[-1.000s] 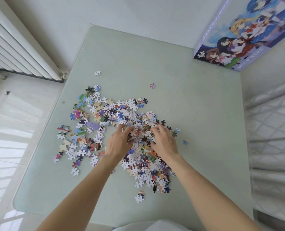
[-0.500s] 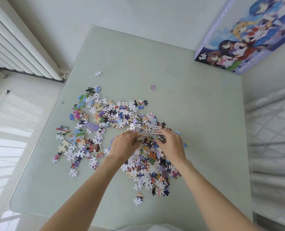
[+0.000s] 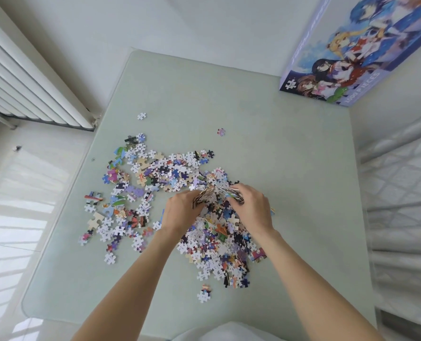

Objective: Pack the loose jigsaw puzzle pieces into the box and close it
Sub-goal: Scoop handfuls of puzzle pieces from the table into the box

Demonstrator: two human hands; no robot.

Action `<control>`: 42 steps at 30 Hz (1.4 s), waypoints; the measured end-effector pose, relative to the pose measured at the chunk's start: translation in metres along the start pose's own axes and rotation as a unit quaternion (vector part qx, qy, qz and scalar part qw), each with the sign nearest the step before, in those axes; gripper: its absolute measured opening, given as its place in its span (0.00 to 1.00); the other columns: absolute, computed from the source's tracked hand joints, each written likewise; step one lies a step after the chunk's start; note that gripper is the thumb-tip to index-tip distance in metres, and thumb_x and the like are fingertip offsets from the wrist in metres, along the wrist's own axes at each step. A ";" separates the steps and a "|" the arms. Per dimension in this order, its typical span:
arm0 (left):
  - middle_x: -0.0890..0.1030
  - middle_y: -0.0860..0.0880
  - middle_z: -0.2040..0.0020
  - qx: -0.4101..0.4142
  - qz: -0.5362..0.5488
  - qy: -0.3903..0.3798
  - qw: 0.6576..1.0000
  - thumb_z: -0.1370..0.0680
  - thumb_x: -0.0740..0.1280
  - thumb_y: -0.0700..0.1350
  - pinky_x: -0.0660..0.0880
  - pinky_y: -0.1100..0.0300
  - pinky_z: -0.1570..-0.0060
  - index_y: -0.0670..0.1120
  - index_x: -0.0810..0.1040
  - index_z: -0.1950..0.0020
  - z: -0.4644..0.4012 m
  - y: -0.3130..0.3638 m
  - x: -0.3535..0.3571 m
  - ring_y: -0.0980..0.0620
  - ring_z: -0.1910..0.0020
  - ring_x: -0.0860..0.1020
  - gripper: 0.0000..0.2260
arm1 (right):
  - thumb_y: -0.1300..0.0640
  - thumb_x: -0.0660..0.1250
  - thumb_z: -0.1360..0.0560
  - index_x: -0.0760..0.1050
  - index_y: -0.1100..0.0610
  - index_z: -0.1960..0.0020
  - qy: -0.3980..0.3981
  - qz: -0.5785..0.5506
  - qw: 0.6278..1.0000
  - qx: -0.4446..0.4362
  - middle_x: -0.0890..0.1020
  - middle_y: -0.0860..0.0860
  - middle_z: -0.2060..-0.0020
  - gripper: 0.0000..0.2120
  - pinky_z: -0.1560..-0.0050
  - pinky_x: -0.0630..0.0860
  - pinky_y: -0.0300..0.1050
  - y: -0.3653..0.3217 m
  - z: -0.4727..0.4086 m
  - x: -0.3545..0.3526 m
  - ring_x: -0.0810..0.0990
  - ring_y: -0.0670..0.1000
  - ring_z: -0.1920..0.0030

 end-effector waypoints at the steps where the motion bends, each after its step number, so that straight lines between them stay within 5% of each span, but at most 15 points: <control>1: 0.81 0.50 0.59 0.001 0.004 0.007 1.000 0.26 0.70 0.45 0.79 0.56 0.58 0.44 0.80 0.52 0.001 0.001 -0.004 0.52 0.67 0.77 0.06 | 0.55 0.70 0.27 0.78 0.56 0.45 0.011 -0.012 1.000 -0.010 0.83 0.49 0.52 0.12 0.58 0.78 0.42 -0.002 0.002 -0.005 0.80 0.47 0.66; 6: 0.83 0.49 0.58 -0.018 0.028 0.042 0.999 0.25 0.69 0.45 0.71 0.69 0.69 0.42 0.80 0.51 0.014 0.007 -0.022 0.55 0.71 0.75 0.08 | 0.55 0.70 0.27 0.79 0.56 0.43 0.001 -0.058 0.998 -0.027 0.83 0.49 0.50 0.13 0.55 0.76 0.36 -0.006 0.014 -0.022 0.79 0.43 0.63; 9: 0.83 0.47 0.58 -0.033 0.051 0.042 0.997 0.25 0.69 0.45 0.69 0.74 0.69 0.40 0.79 0.48 0.023 0.013 -0.029 0.53 0.67 0.79 0.10 | 0.54 0.71 0.28 0.78 0.55 0.42 -0.020 -0.083 0.996 -0.005 0.83 0.48 0.48 0.15 0.49 0.78 0.42 0.001 0.019 -0.029 0.81 0.45 0.59; 13: 0.83 0.50 0.61 -0.053 0.098 0.037 0.993 0.26 0.70 0.47 0.79 0.58 0.68 0.42 0.79 0.55 0.032 0.032 -0.040 0.49 0.67 0.81 0.08 | 0.54 0.71 0.28 0.78 0.56 0.42 -0.027 -0.156 0.986 0.046 0.82 0.46 0.49 0.15 0.63 0.68 0.26 0.013 0.023 -0.064 0.72 0.31 0.70; 15: 0.82 0.52 0.63 -0.059 0.123 0.055 0.989 0.27 0.71 0.48 0.79 0.54 0.67 0.44 0.79 0.56 0.028 0.044 -0.049 0.46 0.67 0.81 0.08 | 0.54 0.72 0.29 0.79 0.56 0.44 -0.018 -0.199 0.978 0.059 0.82 0.45 0.53 0.14 0.63 0.68 0.25 0.018 0.018 -0.087 0.74 0.31 0.67; 18: 0.81 0.55 0.65 -0.049 0.187 0.078 0.978 0.27 0.71 0.47 0.74 0.69 0.70 0.46 0.79 0.57 0.015 0.075 -0.068 0.54 0.68 0.78 0.05 | 0.55 0.74 0.31 0.78 0.52 0.50 0.008 -0.273 0.960 0.068 0.81 0.42 0.60 0.10 0.61 0.73 0.33 0.024 0.005 -0.132 0.81 0.41 0.63; 20: 0.82 0.53 0.64 -0.032 0.233 0.090 0.968 0.27 0.71 0.47 0.77 0.66 0.66 0.48 0.78 0.57 0.000 0.102 -0.083 0.52 0.67 0.80 0.04 | 0.57 0.75 0.32 0.78 0.52 0.54 0.035 -0.306 0.950 0.056 0.82 0.44 0.62 0.09 0.59 0.78 0.45 0.022 -0.008 -0.166 0.82 0.48 0.65; 25: 0.83 0.56 0.59 0.062 0.300 0.141 0.941 0.28 0.72 0.44 0.76 0.69 0.59 0.49 0.80 0.54 -0.080 0.207 -0.130 0.61 0.61 0.81 0.04 | 0.60 0.74 0.31 0.78 0.48 0.52 0.125 -0.353 0.927 -0.007 0.83 0.44 0.59 0.11 0.54 0.81 0.49 0.024 -0.078 -0.280 0.80 0.42 0.63; 31: 0.82 0.55 0.60 0.180 0.311 0.168 0.918 0.28 0.72 0.44 0.78 0.62 0.56 0.50 0.80 0.54 -0.194 0.336 -0.166 0.56 0.59 0.81 0.05 | 0.51 0.73 0.30 0.77 0.57 0.41 0.235 -0.280 0.929 -0.051 0.82 0.48 0.49 0.21 0.47 0.78 0.49 0.055 -0.176 -0.391 0.80 0.47 0.48; 35: 0.82 0.53 0.61 0.239 0.316 0.191 0.898 0.28 0.72 0.44 0.78 0.57 0.57 0.49 0.79 0.55 -0.260 0.407 -0.187 0.52 0.60 0.80 0.04 | 0.52 0.72 0.29 0.78 0.56 0.46 0.294 -0.223 0.926 -0.082 0.82 0.47 0.53 0.14 0.50 0.78 0.51 0.072 -0.235 -0.441 0.80 0.47 0.52; 39: 0.83 0.46 0.61 0.282 0.285 0.208 0.892 0.29 0.71 0.47 0.77 0.52 0.59 0.44 0.80 0.56 -0.318 0.461 -0.200 0.52 0.64 0.78 0.07 | 0.53 0.71 0.28 0.77 0.58 0.43 0.345 -0.139 0.921 -0.112 0.81 0.47 0.51 0.16 0.57 0.72 0.26 0.083 -0.286 -0.471 0.79 0.44 0.52; 42: 0.83 0.49 0.60 0.327 0.237 0.232 0.885 0.28 0.70 0.46 0.77 0.56 0.60 0.44 0.80 0.53 -0.339 0.484 -0.206 0.54 0.64 0.78 0.07 | 0.54 0.70 0.27 0.77 0.59 0.42 0.337 -0.013 0.929 -0.156 0.83 0.53 0.48 0.15 0.54 0.75 0.32 0.083 -0.314 -0.474 0.80 0.47 0.50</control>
Point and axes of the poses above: each hand's wrist, its own z-axis away from the middle knuckle, its own x-axis out of the palm, y = z × x, the point moved 8 cm from there along -z, towards the middle knuckle
